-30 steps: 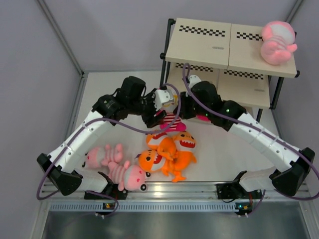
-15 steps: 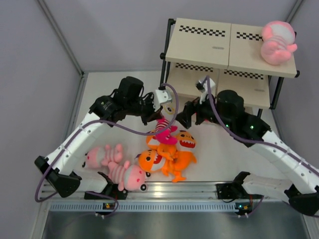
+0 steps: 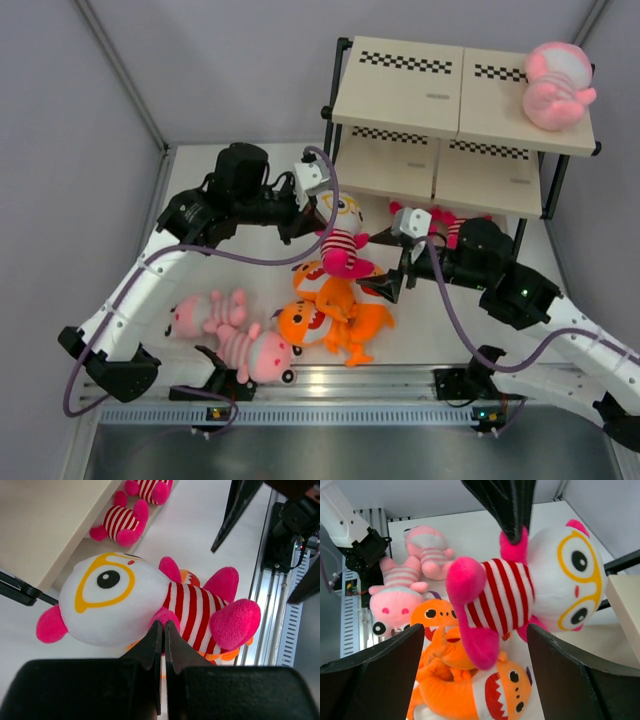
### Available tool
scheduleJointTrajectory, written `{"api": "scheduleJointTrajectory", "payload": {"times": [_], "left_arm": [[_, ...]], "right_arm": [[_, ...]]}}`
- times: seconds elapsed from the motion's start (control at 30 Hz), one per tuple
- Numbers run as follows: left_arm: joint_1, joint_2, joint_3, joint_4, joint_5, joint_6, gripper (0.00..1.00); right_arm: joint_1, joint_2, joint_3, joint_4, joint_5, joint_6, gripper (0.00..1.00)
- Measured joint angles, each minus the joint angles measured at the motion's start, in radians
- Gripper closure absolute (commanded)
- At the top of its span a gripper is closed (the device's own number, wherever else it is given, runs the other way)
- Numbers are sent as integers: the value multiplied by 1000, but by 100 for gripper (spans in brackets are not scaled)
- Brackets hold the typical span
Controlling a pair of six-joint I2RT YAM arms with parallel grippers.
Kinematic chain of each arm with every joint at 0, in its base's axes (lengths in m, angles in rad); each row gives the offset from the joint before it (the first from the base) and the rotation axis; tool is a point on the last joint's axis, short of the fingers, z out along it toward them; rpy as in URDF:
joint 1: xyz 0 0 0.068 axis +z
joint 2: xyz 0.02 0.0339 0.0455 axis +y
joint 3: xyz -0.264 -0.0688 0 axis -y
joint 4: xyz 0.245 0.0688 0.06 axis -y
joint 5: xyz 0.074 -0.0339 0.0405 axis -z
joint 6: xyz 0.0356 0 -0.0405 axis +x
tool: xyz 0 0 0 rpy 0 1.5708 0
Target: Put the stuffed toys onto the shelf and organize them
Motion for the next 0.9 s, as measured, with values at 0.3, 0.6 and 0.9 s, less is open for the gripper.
{"api": "scheduleJointTrajectory", "payload": {"times": [0.3,0.6,0.9], "left_arm": [[8,42,19,13,-5,-71,100],[9,42,39,17,37,-102,100],[12,40,39,18,32,-102,62]], "right_arm": [[275,43,-93,120,324,-121,12],[276,140,-96,215,510,-174,14],[278,169,-94,227,560,-187,100]]}}
